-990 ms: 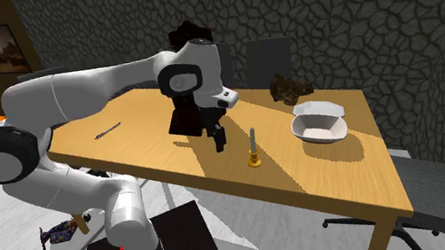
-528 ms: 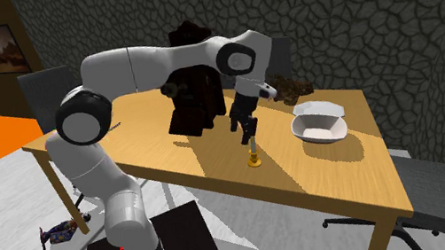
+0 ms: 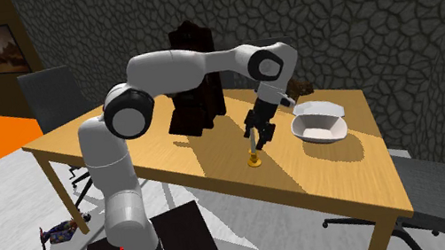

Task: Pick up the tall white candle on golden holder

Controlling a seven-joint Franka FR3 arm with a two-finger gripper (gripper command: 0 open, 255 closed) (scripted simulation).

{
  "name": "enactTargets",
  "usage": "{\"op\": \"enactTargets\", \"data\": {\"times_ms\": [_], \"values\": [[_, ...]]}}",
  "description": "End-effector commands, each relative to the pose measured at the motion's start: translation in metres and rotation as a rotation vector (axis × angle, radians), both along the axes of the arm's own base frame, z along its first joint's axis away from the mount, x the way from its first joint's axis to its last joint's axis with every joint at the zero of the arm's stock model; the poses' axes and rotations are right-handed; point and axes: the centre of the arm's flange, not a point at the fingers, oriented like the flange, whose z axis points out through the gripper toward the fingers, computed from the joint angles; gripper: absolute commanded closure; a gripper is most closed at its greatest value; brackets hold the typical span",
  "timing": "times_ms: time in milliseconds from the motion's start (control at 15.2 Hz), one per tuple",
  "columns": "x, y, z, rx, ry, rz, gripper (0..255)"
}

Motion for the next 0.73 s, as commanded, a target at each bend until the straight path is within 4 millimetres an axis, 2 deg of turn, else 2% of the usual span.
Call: {"op": "enactTargets", "data": {"times_ms": [0, 198, 264, 660], "values": [[0.0002, -0.0007, -0.0111, 0.0, 0.001, 0.0, 0], [0.0002, -0.0007, -0.0194, 0.0, 0.001, 0.0, 0], [0.0006, -0.0011, -0.0189, 0.0, 0.001, 0.0, 255], [0.0005, -0.0012, -0.019, 0.0, 0.001, 0.0, 255]]}}
